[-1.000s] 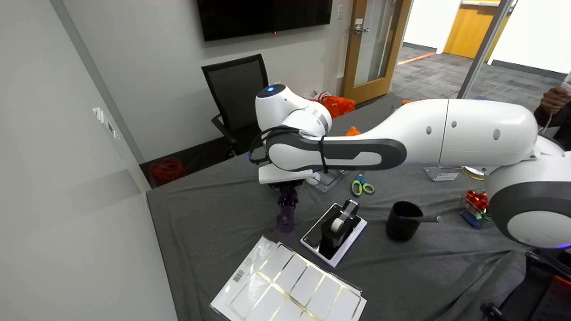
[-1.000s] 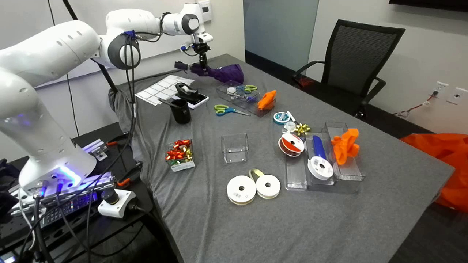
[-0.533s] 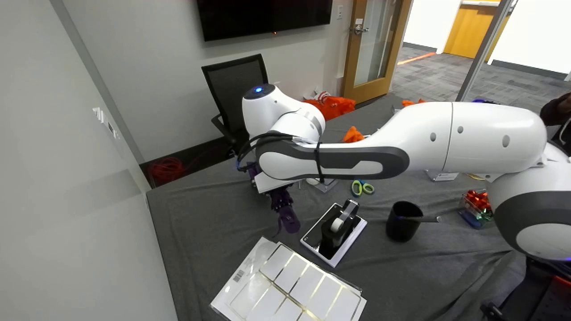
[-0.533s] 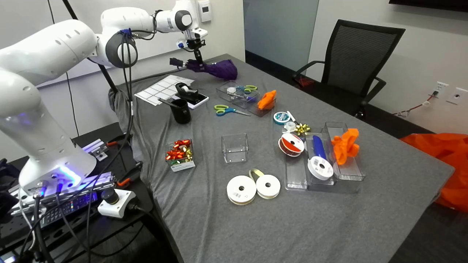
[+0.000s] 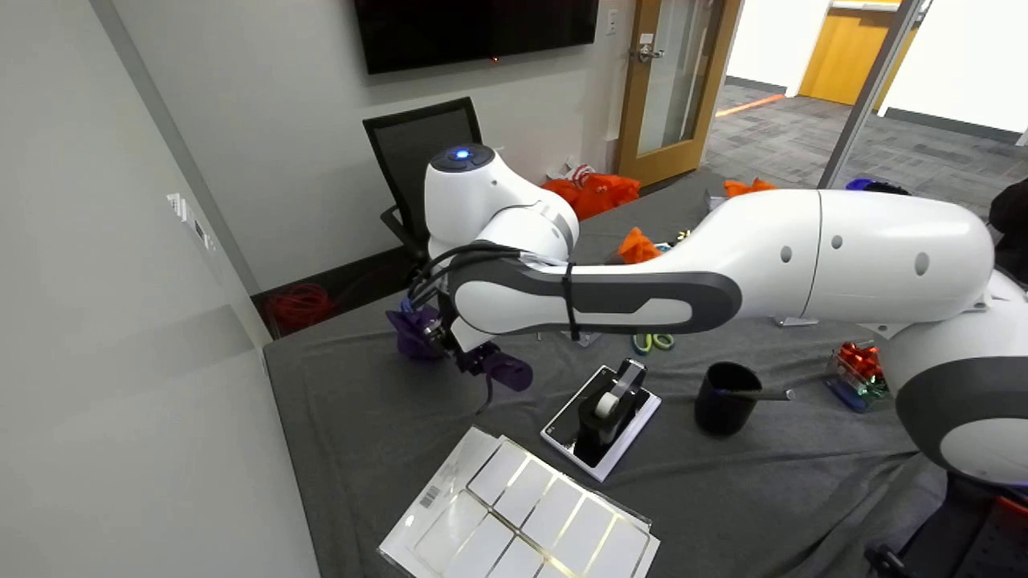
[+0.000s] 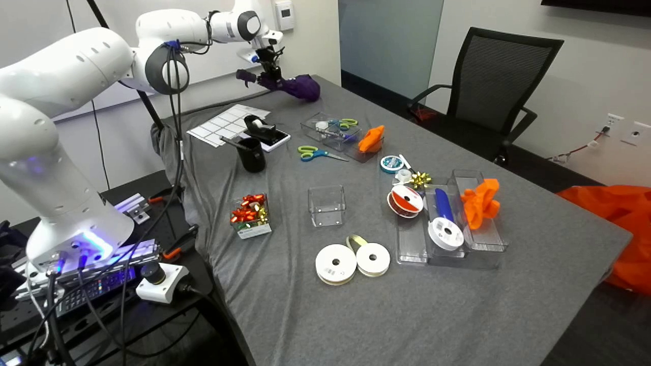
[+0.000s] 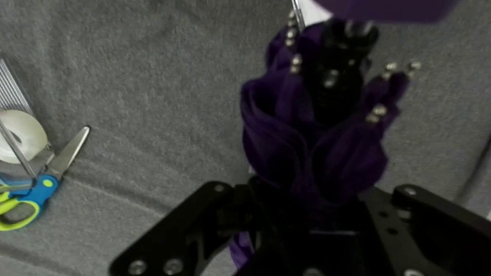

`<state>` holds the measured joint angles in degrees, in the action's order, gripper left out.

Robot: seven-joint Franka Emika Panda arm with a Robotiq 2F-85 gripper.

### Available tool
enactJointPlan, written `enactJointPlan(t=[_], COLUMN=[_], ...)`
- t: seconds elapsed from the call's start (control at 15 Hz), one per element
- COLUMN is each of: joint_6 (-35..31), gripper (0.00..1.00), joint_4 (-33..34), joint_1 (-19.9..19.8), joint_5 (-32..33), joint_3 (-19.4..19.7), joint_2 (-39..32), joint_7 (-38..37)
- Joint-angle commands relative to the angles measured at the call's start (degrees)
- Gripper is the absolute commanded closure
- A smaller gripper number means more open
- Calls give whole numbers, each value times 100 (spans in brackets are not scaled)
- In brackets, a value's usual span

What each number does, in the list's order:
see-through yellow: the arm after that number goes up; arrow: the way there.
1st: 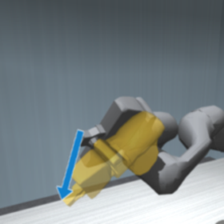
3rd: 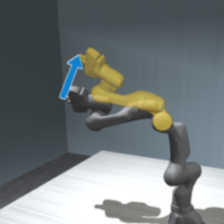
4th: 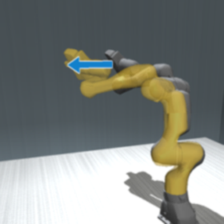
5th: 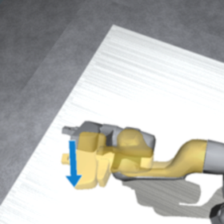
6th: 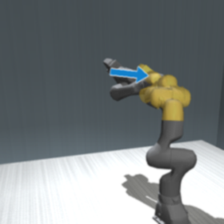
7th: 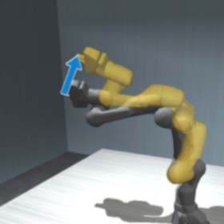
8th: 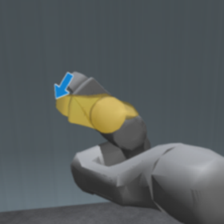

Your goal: Move the umbrella to the left

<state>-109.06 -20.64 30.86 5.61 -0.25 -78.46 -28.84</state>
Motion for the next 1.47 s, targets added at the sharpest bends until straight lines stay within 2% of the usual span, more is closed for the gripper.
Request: enactJointPlan(t=[0.0, 0.27, 0.8, 1.2, 1.27, 1.33, 1.4], joint_6=[-331, -464, -196, -72, -47, -42, -7], gripper=[90, 90, 90, 90, 56, 39, 33], joint_4=[-3, -72, 15, -21, -18, -14, -17], joint_1=[74, 179, 277, 347, 365, 380, 389], joint_5=[-172, -262, -350, -298, -267, -248, -231], joint_3=[-146, -262, -400, -358, -324, -304, -282], joint_2=[-24, -95, -247, -344, -371, -401, -415], joint_7=[632, 1087, 1839, 2057, 2042, 2032, 1996])
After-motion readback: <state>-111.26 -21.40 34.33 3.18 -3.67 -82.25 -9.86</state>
